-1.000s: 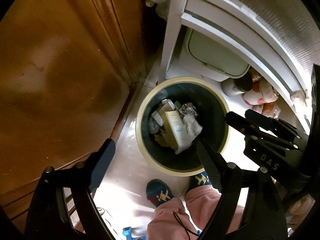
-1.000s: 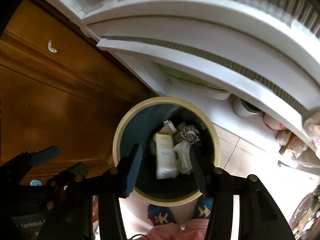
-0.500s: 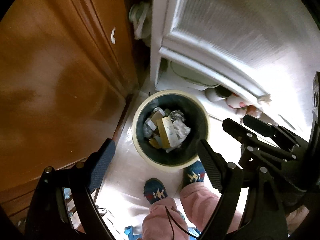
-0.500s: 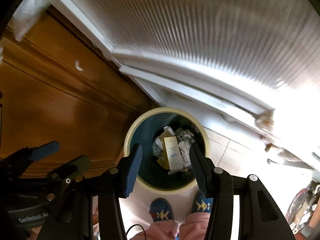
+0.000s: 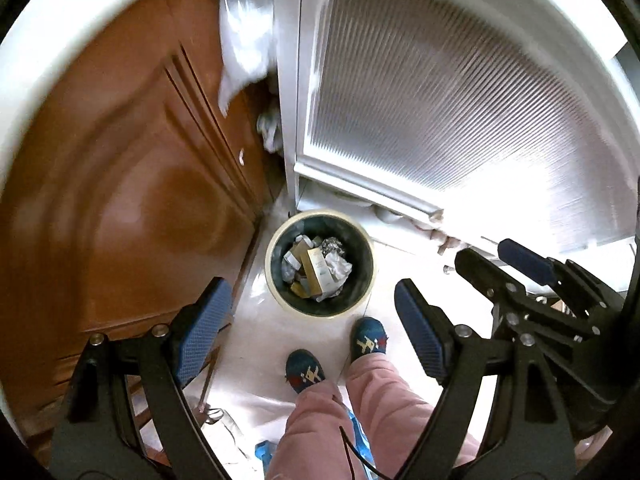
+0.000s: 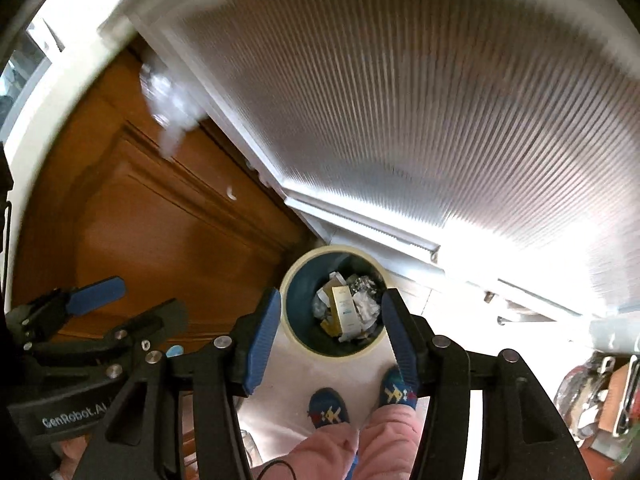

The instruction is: Collect trash

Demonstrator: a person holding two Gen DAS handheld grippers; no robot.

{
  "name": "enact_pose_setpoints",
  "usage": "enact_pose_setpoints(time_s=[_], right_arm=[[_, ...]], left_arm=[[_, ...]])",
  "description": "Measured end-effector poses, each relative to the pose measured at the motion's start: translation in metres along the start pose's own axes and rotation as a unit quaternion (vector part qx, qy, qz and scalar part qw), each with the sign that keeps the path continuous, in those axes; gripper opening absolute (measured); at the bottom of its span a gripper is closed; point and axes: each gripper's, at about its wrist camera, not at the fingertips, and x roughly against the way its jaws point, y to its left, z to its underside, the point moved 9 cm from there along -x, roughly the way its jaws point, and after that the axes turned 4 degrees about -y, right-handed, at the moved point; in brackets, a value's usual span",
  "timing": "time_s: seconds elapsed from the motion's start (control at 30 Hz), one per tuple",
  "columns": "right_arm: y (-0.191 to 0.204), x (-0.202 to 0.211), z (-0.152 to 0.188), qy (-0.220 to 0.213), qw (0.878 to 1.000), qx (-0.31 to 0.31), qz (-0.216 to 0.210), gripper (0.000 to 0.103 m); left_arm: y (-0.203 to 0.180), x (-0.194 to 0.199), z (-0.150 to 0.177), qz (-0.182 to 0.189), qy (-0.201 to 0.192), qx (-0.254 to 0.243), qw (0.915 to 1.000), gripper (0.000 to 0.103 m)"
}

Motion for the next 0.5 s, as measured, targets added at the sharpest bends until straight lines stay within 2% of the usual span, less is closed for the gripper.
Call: enact_pose_setpoints(time_s=[0.23,0.5], right_arm=[[0.023,0.095,-0.024,-0.031,0.999,0.007,-0.006,0.057],[0.038,0.202,-0.062,-0.078,0.997,0.014,-0.007,0.059]], left_arm=[[-0.008,0.093,-0.028,-0.009,-0.041,-0.026,0.9988,0.082],[-0.023,0.195,-0.064,-0.015,-0.113,-0.055,0.992,0.082]])
